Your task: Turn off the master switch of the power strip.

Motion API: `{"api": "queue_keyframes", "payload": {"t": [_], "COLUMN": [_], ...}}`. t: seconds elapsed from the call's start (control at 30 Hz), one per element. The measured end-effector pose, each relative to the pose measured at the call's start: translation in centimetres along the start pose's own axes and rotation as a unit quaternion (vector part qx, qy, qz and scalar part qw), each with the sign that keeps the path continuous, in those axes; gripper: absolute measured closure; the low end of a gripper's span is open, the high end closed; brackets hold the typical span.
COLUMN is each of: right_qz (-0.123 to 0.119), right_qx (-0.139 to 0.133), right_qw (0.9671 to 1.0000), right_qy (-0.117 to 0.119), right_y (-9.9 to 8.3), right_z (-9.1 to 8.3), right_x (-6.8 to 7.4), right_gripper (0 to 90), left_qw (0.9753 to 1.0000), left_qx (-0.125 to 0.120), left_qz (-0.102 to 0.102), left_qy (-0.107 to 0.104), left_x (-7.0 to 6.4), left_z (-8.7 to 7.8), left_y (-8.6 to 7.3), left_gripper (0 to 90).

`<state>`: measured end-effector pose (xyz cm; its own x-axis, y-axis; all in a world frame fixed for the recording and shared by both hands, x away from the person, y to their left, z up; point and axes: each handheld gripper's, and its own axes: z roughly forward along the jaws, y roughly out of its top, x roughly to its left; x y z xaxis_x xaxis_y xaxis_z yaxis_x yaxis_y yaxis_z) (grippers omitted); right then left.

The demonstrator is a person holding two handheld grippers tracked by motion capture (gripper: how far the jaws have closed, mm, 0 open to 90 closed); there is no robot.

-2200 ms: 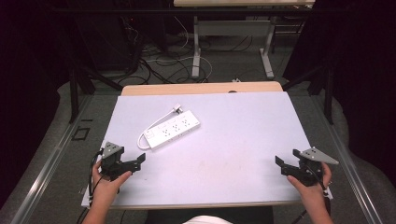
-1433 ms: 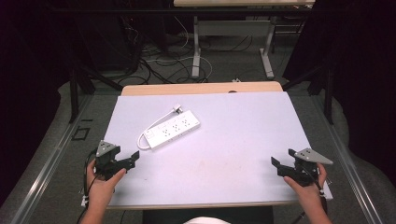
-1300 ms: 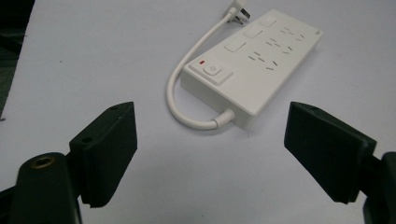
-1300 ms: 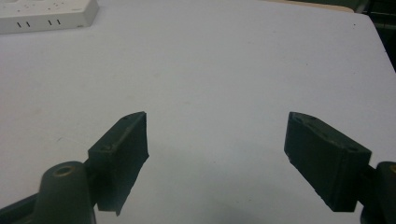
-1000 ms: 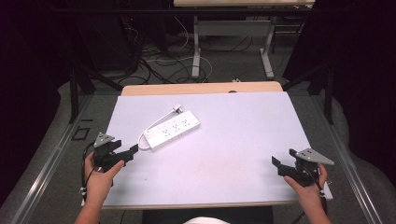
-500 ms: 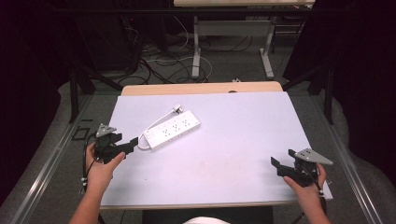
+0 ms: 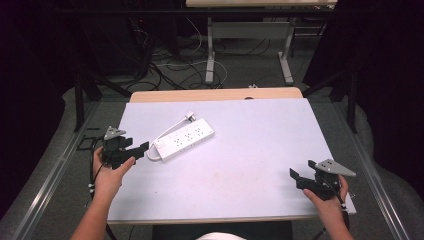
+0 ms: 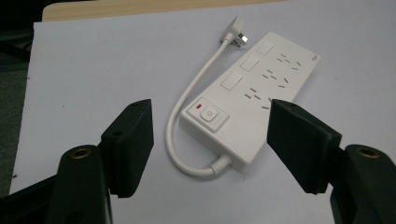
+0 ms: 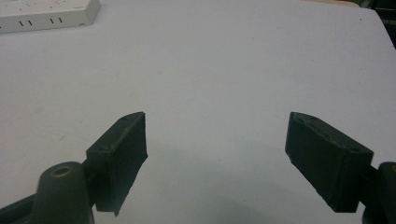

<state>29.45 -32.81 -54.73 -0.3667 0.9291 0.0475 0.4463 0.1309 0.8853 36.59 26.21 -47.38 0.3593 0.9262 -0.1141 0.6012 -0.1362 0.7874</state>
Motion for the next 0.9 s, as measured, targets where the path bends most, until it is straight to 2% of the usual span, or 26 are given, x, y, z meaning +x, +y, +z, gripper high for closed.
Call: {"api": "queue_keyframes", "payload": {"t": [0.17,0.33,0.4,0.43,0.47,0.53,0.57,0.63,0.77,0.9], "right_qz": [-0.002,-0.003,0.000,0.000,0.000,0.000,0.000,0.000,0.000,0.001], "right_qx": [0.001,-0.002,-0.001,-0.001,0.000,0.004,0.004,0.005,0.003,-0.001], "right_qw": [1.0000,1.0000,1.0000,1.0000,1.0000,1.0000,1.0000,1.0000,1.0000,1.0000], "right_qy": [0.002,0.004,0.006,0.006,0.005,0.004,0.004,0.004,0.006,0.009], "right_y": [0.0,-0.1,-0.1,-0.1,-0.1,-0.1,-0.1,-0.1,-0.1,-0.2], "right_z": [0.0,0.2,0.2,0.2,0.2,0.1,0.1,0.1,0.2,0.3], "right_x": [0.0,-0.1,-0.1,-0.1,-0.1,-0.1,-0.1,-0.1,-0.1,-0.1], "right_gripper": [20.2,19.9,19.8,19.8,19.8,19.7,19.7,19.7,19.7,19.7], "left_qw": [0.9999,0.9999,0.9999,0.9999,0.9998,0.9999,0.9997,0.9997,0.9995,0.9992], "left_qx": [0.000,0.002,0.011,0.006,0.015,0.012,0.022,0.021,0.030,0.035], "left_qz": [-0.012,-0.013,-0.011,-0.011,-0.008,-0.012,-0.007,-0.012,-0.006,-0.009], "left_qy": [-0.002,-0.001,-0.002,-0.001,-0.003,-0.002,-0.006,-0.007,-0.010,-0.013], "left_x": [0.1,0.1,0.1,0.1,0.1,-0.1,0.0,-0.3,-0.7,-0.9], "left_z": [0.2,0.4,0.4,0.5,0.4,0.6,0.5,0.7,1.1,1.3], "left_y": [0.2,0.4,0.5,0.5,0.6,0.7,0.8,0.9,1.2,1.3], "left_gripper": [36.4,40.6,43.5,43.5,44.8,48.3,48.3,51.1,56.0,58.6]}}
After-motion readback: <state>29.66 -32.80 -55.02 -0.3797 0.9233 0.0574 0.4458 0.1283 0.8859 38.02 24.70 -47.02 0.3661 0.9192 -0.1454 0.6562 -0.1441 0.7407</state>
